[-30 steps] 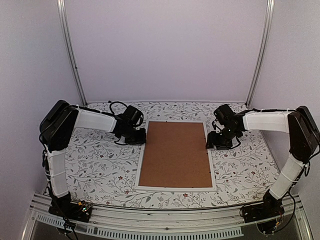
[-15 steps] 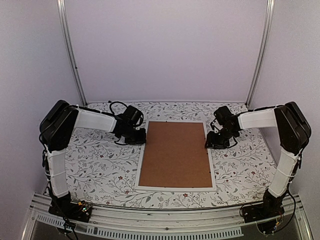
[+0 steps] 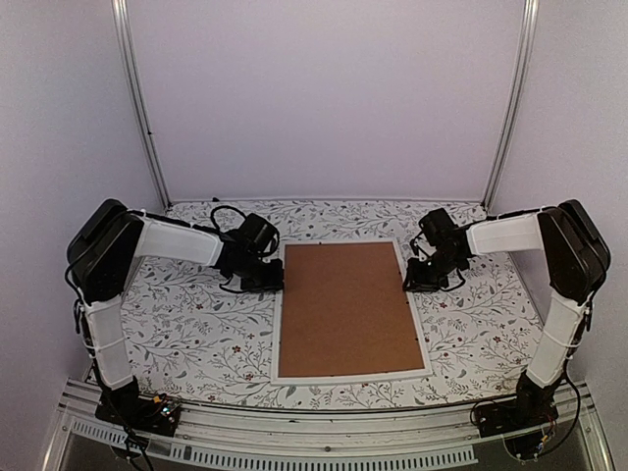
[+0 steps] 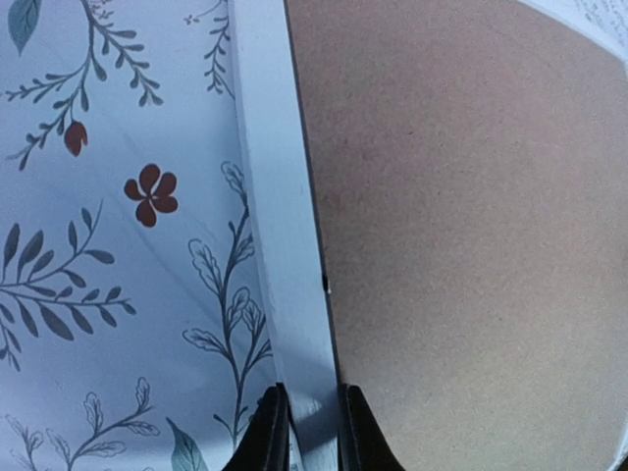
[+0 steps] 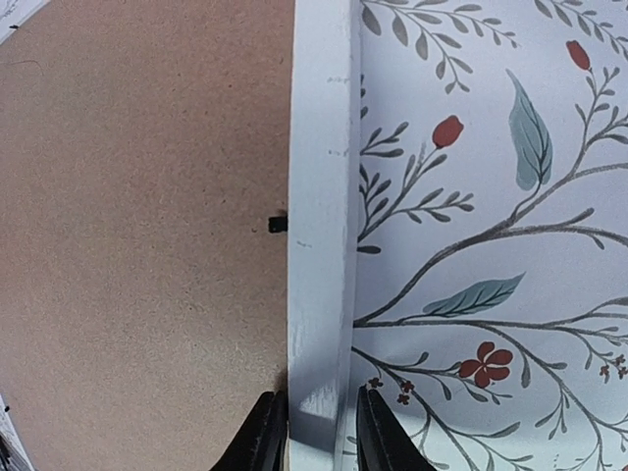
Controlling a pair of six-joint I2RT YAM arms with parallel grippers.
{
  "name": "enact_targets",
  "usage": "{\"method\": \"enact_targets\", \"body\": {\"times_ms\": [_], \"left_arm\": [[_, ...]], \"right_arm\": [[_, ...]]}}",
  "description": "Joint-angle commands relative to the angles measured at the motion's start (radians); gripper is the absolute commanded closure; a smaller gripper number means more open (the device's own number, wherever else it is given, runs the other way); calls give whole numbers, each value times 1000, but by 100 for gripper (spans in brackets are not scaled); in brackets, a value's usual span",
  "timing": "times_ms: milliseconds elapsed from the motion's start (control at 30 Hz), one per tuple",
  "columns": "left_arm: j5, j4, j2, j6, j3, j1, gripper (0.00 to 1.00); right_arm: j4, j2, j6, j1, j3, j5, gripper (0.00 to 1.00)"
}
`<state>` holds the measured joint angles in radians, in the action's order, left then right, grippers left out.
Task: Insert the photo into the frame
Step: Place the photo frame at the center of the board.
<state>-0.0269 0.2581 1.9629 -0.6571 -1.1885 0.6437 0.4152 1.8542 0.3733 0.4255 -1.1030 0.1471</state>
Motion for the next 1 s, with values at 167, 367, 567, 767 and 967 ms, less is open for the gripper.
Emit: {"method": "enact_targets", "body": {"times_ms": [167, 367, 567, 767, 967], "left_arm": [[-18, 28, -86, 25, 18, 21, 68], [8, 61, -74, 42, -41, 17, 52], [-10, 99, -19, 59, -109, -7, 51], [8, 172, 54, 91, -192, -19, 52], [15, 201, 84, 103, -222, -22, 52]], "right_arm": [[54, -44, -34, -8, 66, -111, 79], [59, -68, -38, -8, 83, -106, 83], [53, -94, -23, -7, 100, -91, 85], [28, -120, 17, -8, 134, -48, 88], [-14, -140, 75, -8, 190, -7, 91]]}}
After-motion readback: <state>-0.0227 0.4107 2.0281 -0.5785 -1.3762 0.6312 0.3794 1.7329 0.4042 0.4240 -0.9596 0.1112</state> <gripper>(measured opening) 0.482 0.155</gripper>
